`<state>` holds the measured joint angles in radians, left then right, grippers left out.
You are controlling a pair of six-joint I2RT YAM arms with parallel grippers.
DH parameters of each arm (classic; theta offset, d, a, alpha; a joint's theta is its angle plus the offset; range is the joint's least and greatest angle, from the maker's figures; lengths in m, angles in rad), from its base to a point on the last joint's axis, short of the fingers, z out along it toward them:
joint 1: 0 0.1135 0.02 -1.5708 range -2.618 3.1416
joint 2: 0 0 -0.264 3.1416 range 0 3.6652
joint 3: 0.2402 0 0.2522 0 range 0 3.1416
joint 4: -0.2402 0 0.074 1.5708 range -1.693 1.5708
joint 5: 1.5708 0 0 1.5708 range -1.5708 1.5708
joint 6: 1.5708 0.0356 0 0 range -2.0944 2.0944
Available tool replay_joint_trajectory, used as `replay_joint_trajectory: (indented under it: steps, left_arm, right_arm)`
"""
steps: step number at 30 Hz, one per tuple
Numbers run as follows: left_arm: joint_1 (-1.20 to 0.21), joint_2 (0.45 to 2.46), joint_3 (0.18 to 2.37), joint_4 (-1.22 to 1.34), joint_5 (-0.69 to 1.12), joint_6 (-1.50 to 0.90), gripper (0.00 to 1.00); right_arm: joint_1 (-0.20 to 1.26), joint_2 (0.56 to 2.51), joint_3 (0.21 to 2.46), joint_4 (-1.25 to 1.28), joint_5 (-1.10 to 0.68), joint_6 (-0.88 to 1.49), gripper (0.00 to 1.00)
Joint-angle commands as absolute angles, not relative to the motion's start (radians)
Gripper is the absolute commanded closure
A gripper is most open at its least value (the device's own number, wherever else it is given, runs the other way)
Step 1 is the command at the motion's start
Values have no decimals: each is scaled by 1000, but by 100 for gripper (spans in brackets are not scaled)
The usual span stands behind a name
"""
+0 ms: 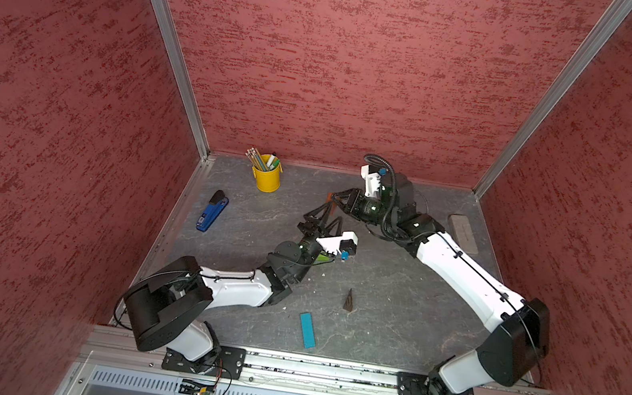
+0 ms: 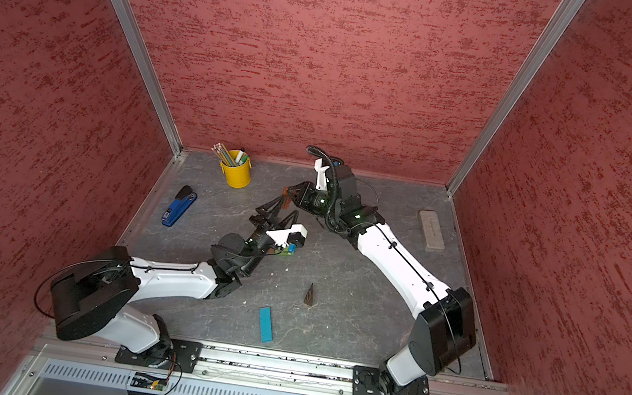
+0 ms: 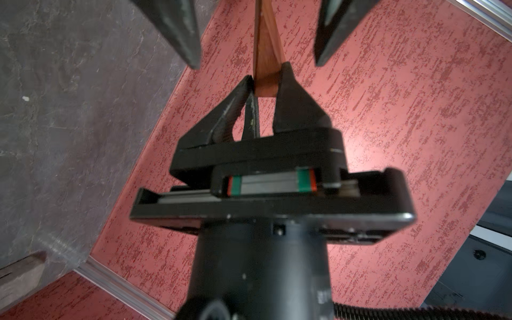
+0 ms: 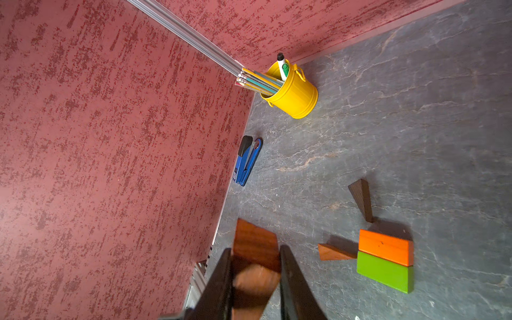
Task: Assemble a small pinwheel with building blocks
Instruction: Pick up the building block from the center of the board, then assemble the building block at the center of the board.
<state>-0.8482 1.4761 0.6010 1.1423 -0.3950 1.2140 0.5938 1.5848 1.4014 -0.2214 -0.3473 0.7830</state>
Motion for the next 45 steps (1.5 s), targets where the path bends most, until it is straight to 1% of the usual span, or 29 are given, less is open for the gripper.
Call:
replay_joint_trajectory:
  steps: [1,3,5,7,8,10,12,14,15,18,24,26,27,32,35,45]
  left_arm:
    - [-835,1423,590,1125,-418,1125,0]
    - [-834,1369,562,1087,-464,1084,0]
    - [-836,1279,533,989,-534,1014,0]
    - [-832,1144,517,806,-599,877,0]
    - [-820,1052,521,660,-618,760,0]
    - [-761,872,563,284,-577,464,0]
    - [-656,716,601,-25,-496,120,0]
    - [-573,603,585,-182,-331,-35,0]
    - [-553,560,564,-228,-271,-83,0]
    - [-529,486,520,-271,-140,-102,0]
    - [-497,549,564,-308,-99,-121,0]
    - [-477,569,576,-330,-141,-150,0]
    - [-462,568,570,-324,-134,-162,0]
    - [-401,546,544,-341,-93,-212,0]
    - [-405,542,562,-377,-74,-207,0]
    - [-419,537,520,-365,-9,-244,0]
  right_arm:
    - [579,1632,1416,-199,-289,755,95]
    - [577,1658,1425,-213,-240,734,95]
    - [575,1701,1450,-257,-180,709,95]
    - [570,1762,1486,-302,-139,692,95]
    - [570,1791,1502,-323,-109,689,95]
    - [568,1850,1529,-358,-60,692,95]
    - [569,1901,1549,-381,0,717,94]
    - [567,1940,1563,-393,39,749,94]
    - [567,1963,1577,-412,62,766,94]
    - [567,2026,1627,-473,102,803,94]
    - [569,2086,1689,-563,172,865,94]
    - [570,2089,1690,-564,185,889,94]
    - [571,2096,1694,-568,190,898,94]
    - [571,2119,1670,-502,140,951,94]
    - [572,2140,1682,-508,127,960,94]
    - [590,2172,1672,-484,136,969,94]
